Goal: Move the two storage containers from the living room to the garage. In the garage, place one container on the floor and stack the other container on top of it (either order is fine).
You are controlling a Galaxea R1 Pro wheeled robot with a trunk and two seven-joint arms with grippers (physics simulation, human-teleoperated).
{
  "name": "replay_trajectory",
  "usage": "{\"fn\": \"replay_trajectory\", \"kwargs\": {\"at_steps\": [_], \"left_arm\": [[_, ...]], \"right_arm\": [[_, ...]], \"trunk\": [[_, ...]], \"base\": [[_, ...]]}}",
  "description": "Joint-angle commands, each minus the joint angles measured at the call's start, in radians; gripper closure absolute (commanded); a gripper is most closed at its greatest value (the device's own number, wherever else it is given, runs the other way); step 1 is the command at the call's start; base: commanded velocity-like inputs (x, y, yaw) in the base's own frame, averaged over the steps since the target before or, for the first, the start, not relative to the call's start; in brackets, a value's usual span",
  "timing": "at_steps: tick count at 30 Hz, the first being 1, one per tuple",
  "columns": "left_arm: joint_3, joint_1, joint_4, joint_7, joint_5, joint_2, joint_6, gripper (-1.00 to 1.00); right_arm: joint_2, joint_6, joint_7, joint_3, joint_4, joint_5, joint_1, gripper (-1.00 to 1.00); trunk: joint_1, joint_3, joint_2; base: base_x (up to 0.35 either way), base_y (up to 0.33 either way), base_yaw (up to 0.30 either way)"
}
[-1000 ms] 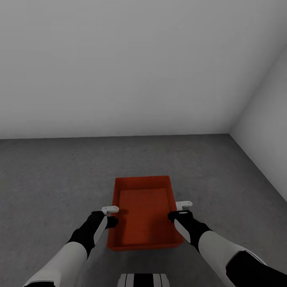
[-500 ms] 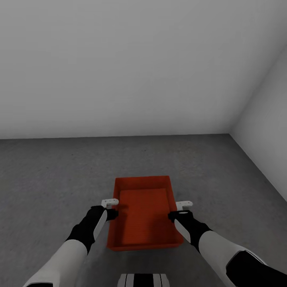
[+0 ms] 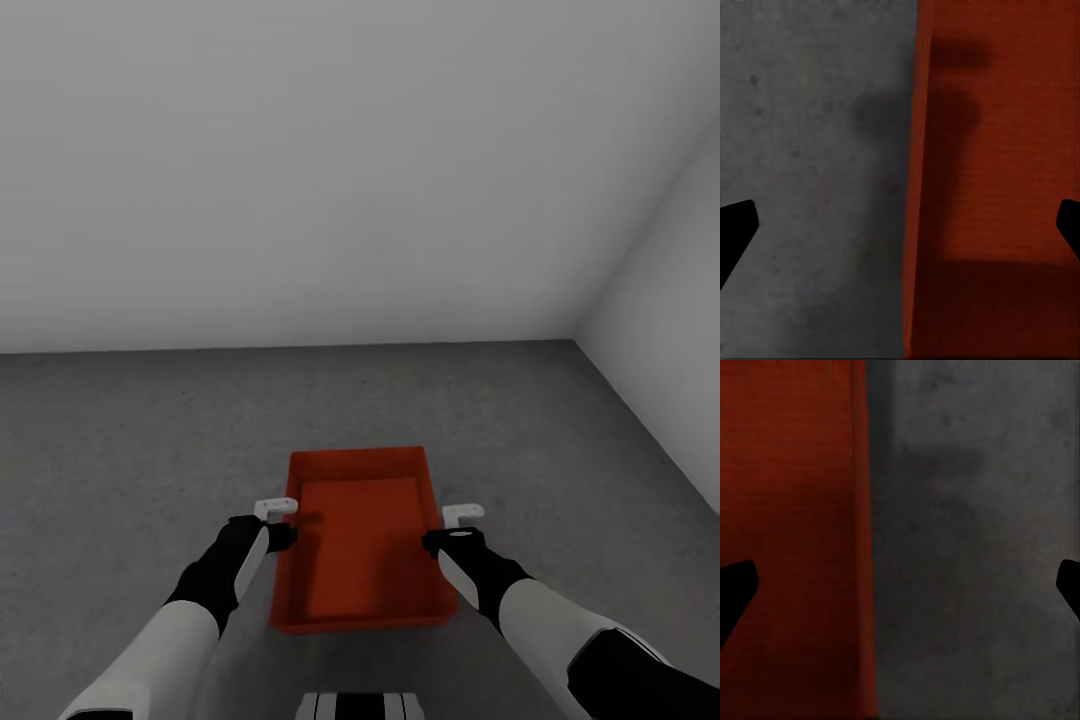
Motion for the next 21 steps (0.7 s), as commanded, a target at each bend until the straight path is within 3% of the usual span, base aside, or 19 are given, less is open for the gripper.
{"fn": "replay_trajectory", "kwargs": {"at_steps": [1,21], "left_arm": [[0.003,0.000,-0.001,0.005,0.007,-0.001,0.004,-1.00],[0.004,0.000,0.000,0.005,0.007,0.001,0.005,-1.00]], "right_arm": [[-0.001,0.006,-0.007,0.008,-0.002,-0.006,-0.001,-1.00],[0.001,0.006,-0.008,0.008,-0.003,-0.007,-0.001,-1.00]], "trunk": [[-0.004,0.002,0.007],[-0.081,0.065,0.147]], "base": [[0.000,0.000,0.000],[0.000,0.000,0.000]]}}
